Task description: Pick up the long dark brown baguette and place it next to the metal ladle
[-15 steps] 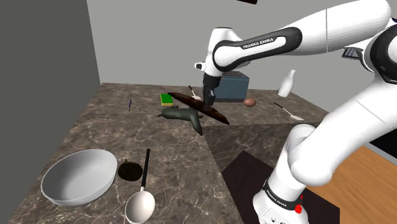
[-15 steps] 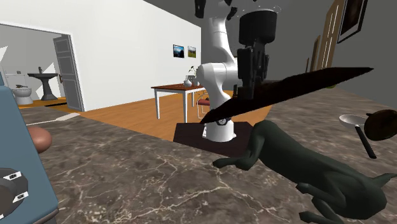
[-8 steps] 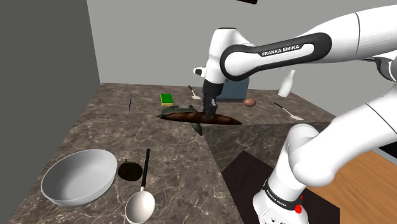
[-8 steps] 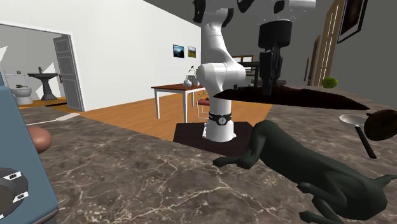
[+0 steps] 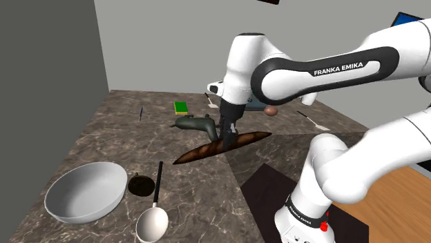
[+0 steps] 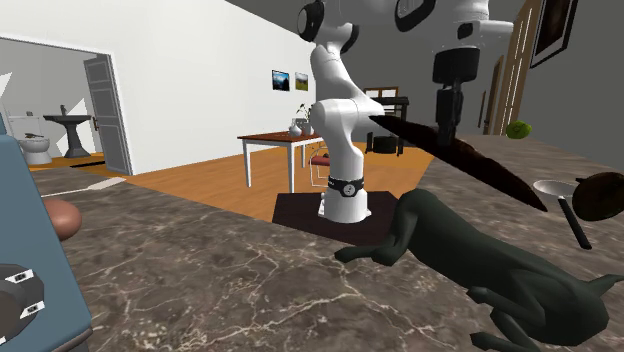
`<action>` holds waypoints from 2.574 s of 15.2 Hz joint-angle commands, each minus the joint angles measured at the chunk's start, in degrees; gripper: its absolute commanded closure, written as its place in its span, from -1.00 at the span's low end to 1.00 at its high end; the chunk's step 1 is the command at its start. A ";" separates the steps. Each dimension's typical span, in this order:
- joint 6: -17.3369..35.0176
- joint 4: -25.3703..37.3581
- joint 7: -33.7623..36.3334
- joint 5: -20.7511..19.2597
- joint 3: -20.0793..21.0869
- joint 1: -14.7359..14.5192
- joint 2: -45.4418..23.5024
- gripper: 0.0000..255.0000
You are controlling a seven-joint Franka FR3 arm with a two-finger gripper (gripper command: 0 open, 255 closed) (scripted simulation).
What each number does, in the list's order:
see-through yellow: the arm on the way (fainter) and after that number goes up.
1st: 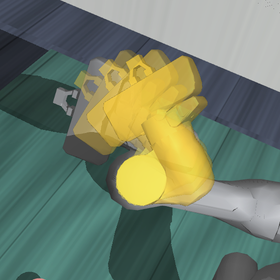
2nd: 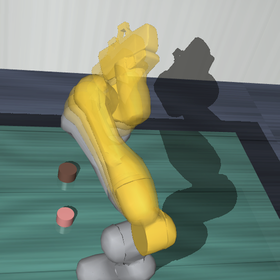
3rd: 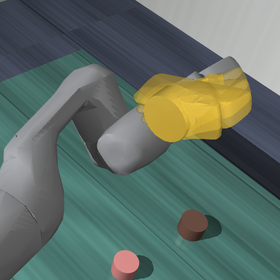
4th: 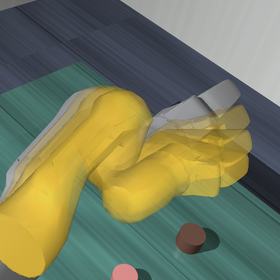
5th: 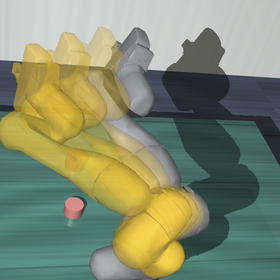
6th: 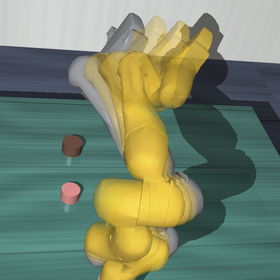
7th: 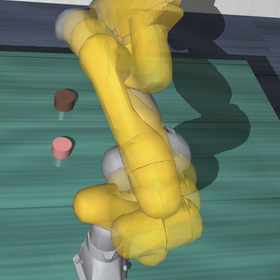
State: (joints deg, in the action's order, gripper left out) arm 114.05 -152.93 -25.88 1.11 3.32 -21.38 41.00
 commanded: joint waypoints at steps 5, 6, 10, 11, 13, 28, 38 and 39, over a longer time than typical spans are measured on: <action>-2.08 -0.58 8.77 5.33 7.53 -5.12 2.78 1.00; -2.25 -0.49 10.25 6.23 8.81 -5.98 2.90 1.00; -2.64 0.62 16.19 9.73 14.05 -9.12 2.48 1.00; -2.66 1.08 17.68 10.55 15.38 -9.82 2.15 1.00; -2.63 2.20 20.66 12.06 18.03 -11.11 1.24 1.00; 0.77 13.92 39.93 16.59 36.15 -13.82 -11.36 1.00; 9.47 8.79 40.72 16.89 39.31 -13.19 -15.01 1.00; 10.38 8.34 40.85 16.86 39.66 -13.08 -15.48 1.00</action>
State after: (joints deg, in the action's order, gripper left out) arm 123.63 -144.19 14.91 17.99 42.72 -34.55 25.88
